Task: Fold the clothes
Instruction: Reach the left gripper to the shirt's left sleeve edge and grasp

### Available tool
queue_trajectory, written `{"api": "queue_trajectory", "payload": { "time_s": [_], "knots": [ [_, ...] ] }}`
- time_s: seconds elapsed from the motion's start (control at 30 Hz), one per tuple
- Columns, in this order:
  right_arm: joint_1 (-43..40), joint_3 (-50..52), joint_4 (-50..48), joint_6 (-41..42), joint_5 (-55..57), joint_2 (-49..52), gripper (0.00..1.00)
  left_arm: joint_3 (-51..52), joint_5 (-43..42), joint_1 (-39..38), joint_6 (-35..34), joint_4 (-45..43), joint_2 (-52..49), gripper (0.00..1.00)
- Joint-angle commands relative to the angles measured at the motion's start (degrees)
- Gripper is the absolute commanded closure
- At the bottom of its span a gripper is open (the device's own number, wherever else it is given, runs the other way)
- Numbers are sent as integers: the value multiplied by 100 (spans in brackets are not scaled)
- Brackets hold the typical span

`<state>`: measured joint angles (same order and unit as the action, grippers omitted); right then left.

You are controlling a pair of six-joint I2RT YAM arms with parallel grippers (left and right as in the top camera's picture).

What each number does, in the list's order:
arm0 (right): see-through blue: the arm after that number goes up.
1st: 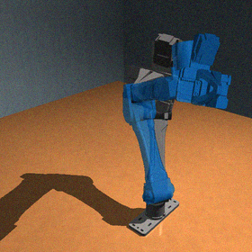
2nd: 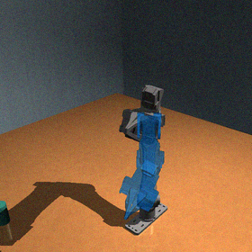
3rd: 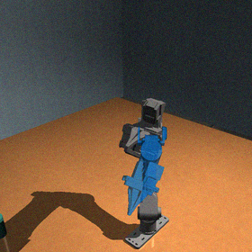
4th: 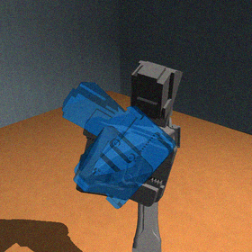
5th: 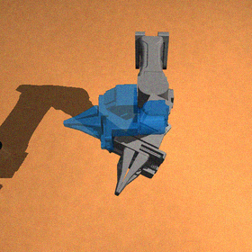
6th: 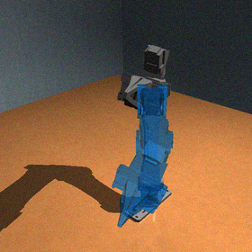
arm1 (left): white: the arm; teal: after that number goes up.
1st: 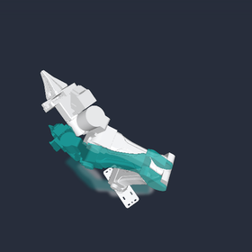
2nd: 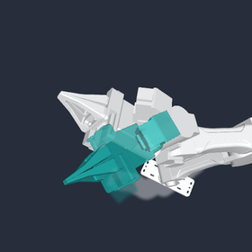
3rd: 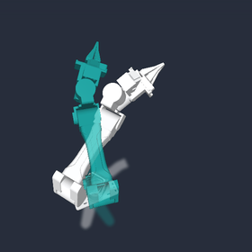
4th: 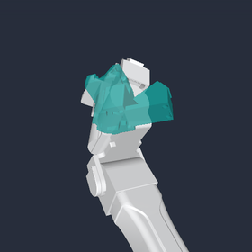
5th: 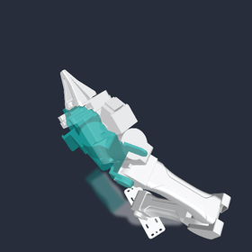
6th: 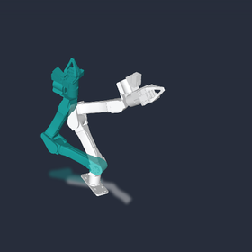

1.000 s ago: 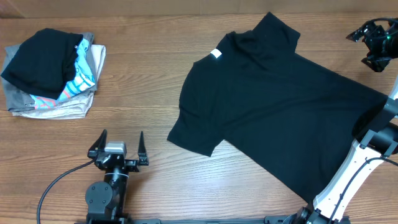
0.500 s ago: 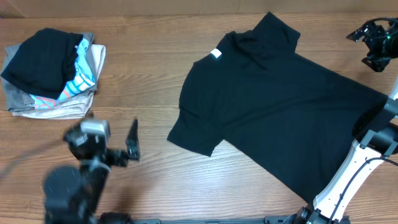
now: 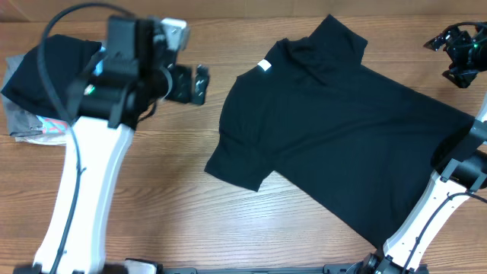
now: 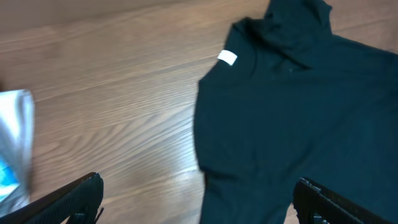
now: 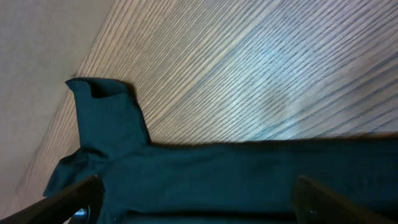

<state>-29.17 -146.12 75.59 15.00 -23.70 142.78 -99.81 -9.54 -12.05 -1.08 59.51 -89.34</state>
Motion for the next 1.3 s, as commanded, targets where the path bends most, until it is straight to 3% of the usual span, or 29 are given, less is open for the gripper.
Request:
{"api": "queue_trajectory", "payload": {
  "time_s": [0.0, 0.1, 0.2, 0.27, 0.4, 0.63, 1.27],
  "knots": [
    [-4, -90, -26, 0, -15, -232, 0, -192, -566, -37, -22, -118, -407, 0],
    [-4, -90, -26, 0, -15, -232, 0, -192, -992, -37, -22, -166, -787, 2],
    [-4, -90, -26, 0, -15, -232, 0, -192, -1541, -46, -127, -50, -1178, 69],
    [-4, -90, -26, 0, -15, -232, 0, -192, -1816, -81, -334, 101, -1467, 96],
    [-4, -90, -28, 0, -15, -232, 0, -190, -1720, -229, -553, 216, -2118, 96],
    [-4, -90, -26, 0, -15, -232, 0, -190, -763, -463, -1176, 192, -3091, 96],
    [-4, -90, -26, 0, -15, -232, 0, 0, -306, -459, -1338, 31, -4339, 96]
  ]
}}
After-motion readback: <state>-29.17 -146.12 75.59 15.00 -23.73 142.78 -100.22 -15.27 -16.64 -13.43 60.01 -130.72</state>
